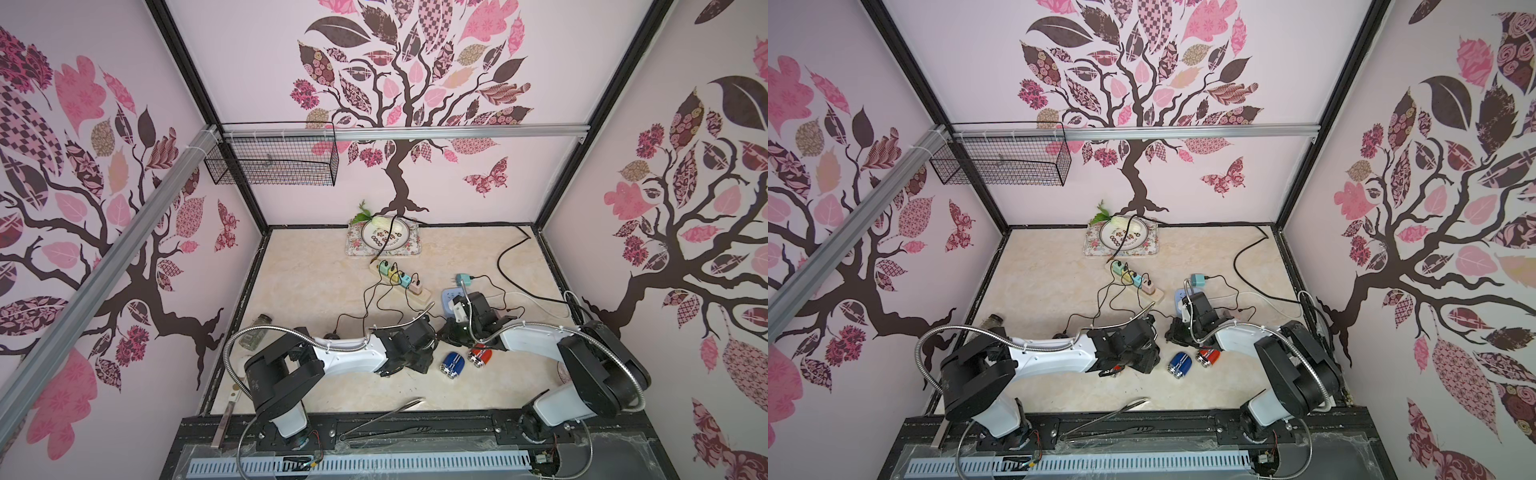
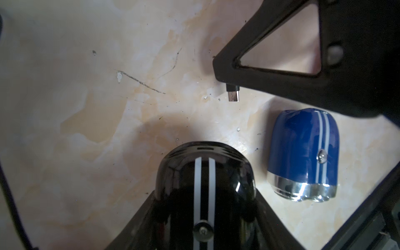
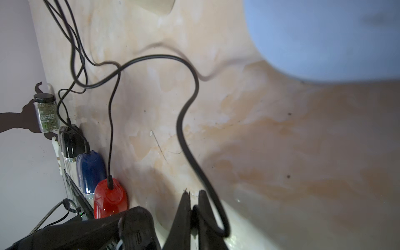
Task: Unplug the electric shaver
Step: Place the electric shaver at the center of the board.
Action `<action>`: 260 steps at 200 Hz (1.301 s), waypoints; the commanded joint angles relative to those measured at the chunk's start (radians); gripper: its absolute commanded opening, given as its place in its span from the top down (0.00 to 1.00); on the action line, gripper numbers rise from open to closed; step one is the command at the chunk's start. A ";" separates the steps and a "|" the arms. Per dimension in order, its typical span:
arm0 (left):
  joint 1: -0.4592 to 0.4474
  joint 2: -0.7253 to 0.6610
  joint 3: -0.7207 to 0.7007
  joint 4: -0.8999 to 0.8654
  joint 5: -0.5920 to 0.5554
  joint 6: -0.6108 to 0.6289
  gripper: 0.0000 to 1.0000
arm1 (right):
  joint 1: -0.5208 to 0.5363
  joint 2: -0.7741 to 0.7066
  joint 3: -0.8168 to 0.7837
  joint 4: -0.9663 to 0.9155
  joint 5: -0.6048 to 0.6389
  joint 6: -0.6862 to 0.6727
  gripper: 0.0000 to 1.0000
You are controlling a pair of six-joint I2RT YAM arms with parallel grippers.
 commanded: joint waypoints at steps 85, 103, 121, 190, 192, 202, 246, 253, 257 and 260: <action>-0.009 0.098 0.170 -0.120 -0.131 0.041 1.00 | -0.005 0.057 0.006 0.015 0.045 -0.021 0.85; -0.009 0.118 0.192 -0.135 -0.149 0.041 1.00 | -0.005 0.050 0.005 0.009 0.051 -0.024 0.84; -0.004 0.138 0.213 -0.156 -0.164 0.042 1.00 | -0.005 0.039 0.008 -0.003 0.059 -0.028 0.82; 0.022 0.168 0.233 -0.175 -0.149 0.031 1.00 | -0.007 -0.016 0.011 -0.052 0.082 -0.042 0.76; 0.022 0.169 0.234 -0.174 -0.148 0.029 1.00 | -0.007 -0.018 0.013 -0.052 0.083 -0.042 0.75; 0.023 0.171 0.233 -0.174 -0.145 0.032 1.00 | -0.006 -0.027 0.014 -0.061 0.086 -0.048 0.75; 0.023 0.181 0.248 -0.175 -0.124 0.035 0.99 | -0.010 -0.072 0.024 -0.094 0.091 -0.057 0.74; 0.023 0.184 0.248 -0.174 -0.120 0.034 0.97 | -0.010 -0.082 0.025 -0.099 0.092 -0.057 0.73; 0.023 0.183 0.248 -0.174 -0.120 0.035 0.96 | -0.010 -0.086 0.026 -0.101 0.091 -0.058 0.73; 0.023 0.183 0.247 -0.174 -0.119 0.034 0.95 | -0.009 -0.089 0.027 -0.103 0.091 -0.058 0.73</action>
